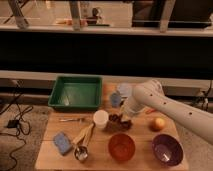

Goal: Place grapes in table surface

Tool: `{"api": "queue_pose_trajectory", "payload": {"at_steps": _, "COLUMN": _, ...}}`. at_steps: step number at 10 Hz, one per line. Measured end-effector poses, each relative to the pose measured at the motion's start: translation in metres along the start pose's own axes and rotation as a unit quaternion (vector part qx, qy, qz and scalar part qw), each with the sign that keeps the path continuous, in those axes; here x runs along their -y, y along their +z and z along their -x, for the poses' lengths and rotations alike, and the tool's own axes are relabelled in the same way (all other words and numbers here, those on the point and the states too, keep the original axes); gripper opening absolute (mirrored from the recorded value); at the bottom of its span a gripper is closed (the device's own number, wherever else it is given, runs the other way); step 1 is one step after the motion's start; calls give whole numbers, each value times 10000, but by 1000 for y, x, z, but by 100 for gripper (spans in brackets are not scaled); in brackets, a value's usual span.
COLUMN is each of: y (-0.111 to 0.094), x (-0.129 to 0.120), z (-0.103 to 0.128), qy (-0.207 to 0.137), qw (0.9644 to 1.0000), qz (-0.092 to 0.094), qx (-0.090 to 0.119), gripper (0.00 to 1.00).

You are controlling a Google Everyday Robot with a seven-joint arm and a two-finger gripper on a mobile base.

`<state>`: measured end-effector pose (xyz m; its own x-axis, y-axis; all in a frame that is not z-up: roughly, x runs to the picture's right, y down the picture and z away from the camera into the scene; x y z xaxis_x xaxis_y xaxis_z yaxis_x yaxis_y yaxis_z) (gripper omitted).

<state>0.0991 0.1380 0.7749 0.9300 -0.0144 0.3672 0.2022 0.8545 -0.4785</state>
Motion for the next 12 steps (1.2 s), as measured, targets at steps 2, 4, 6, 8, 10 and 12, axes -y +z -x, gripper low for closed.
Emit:
{"api": "queue_pose_trajectory", "payload": {"at_steps": 2, "y": -16, "x": 11, "z": 9, "qy": -79, "qw": 9998, "qz": -173, "qx": 96, "gripper": 4}}
{"api": "queue_pose_trajectory", "payload": {"at_steps": 4, "y": -25, "x": 23, "z": 18, "qy": -178, "qw": 9993, "qz": -293, "qx": 159, "gripper": 4}}
{"api": "queue_pose_trajectory", "payload": {"at_steps": 6, "y": -34, "x": 35, "z": 21, "qy": -229, "qw": 9988, "qz": -402, "qx": 173, "gripper": 4}}
{"api": "queue_pose_trajectory", "payload": {"at_steps": 8, "y": -48, "x": 46, "z": 23, "qy": -272, "qw": 9981, "qz": -520, "qx": 189, "gripper": 4}}
{"api": "queue_pose_trajectory", "payload": {"at_steps": 10, "y": -54, "x": 51, "z": 22, "qy": -275, "qw": 9978, "qz": -581, "qx": 191, "gripper": 4}}
{"api": "queue_pose_trajectory", "payload": {"at_steps": 12, "y": -57, "x": 55, "z": 19, "qy": -271, "qw": 9974, "qz": -644, "qx": 192, "gripper": 4}}
